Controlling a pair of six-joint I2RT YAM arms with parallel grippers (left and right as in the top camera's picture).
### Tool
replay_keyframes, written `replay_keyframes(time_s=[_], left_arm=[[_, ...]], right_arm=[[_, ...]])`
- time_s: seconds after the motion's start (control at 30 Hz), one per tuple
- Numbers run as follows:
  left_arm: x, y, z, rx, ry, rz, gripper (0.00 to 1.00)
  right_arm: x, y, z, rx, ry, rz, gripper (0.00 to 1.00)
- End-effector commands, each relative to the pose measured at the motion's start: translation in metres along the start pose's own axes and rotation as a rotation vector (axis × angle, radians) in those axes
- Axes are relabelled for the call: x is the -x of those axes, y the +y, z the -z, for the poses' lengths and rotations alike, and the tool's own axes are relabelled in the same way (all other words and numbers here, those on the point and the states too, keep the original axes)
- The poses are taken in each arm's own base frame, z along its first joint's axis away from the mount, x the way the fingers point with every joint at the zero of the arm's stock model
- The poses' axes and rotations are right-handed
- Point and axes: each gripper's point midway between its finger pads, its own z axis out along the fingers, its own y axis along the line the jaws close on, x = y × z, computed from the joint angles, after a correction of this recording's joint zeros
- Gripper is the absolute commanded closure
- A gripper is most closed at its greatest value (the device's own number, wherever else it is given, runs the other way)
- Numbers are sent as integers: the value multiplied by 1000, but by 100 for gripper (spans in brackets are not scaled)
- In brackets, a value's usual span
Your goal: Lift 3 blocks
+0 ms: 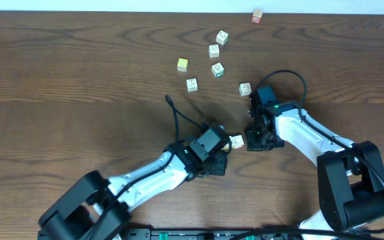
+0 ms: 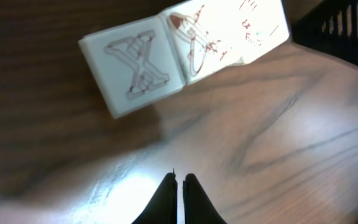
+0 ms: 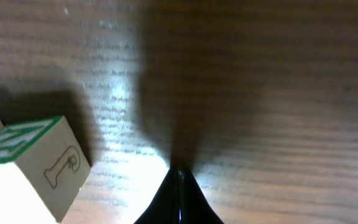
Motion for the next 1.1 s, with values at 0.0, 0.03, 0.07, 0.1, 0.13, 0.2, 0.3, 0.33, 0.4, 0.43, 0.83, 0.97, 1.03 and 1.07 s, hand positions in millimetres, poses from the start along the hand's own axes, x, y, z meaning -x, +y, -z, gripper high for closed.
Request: replay_keyframes(time_s=[0.0,0.03,0.07,0.1,0.13,0.2,0.3,0.33,0.4,0.43,0.83,0.97,1.03,1.07], left_arm=[[2,22,11,109,-46,28,93],[2,31,13,151,-53,29,93],[2,38,14,184,-58,31,93],[2,43,15,211,-61,32,93],[2,50,16,237,-63,35,93],[7,61,19,275,-74,34,93],[17,70,22,291,-97,41,92],[22,73,23,292,-109,36,92],[30,76,23,285,-130,37,92],[35,77,23,281,-142,37,92],[41,69,-11,185,-118,50,92],[35,73,-19,194,-89,60,92],[35,73,-20,192,-85,66,92],[35,72,-20,190,-88,72,92]], right_arm=[[-1,-17,-14,-82,10,34,99],[-1,-16,-14,-79,6,33,99],[0,-15,-14,-74,3,34,99],[1,-14,-14,-68,1,36,99],[1,-12,-14,-53,1,38,99],[2,-1,-15,8,-1,66,99],[6,12,-14,77,-15,105,99],[8,15,-14,89,-22,109,99],[10,17,-13,104,-31,111,99],[10,20,-13,116,-33,117,99],[3,44,-9,262,-5,159,99],[-1,45,-8,269,11,153,99],[-3,45,-8,274,24,124,99],[-4,47,-8,283,29,114,99]])
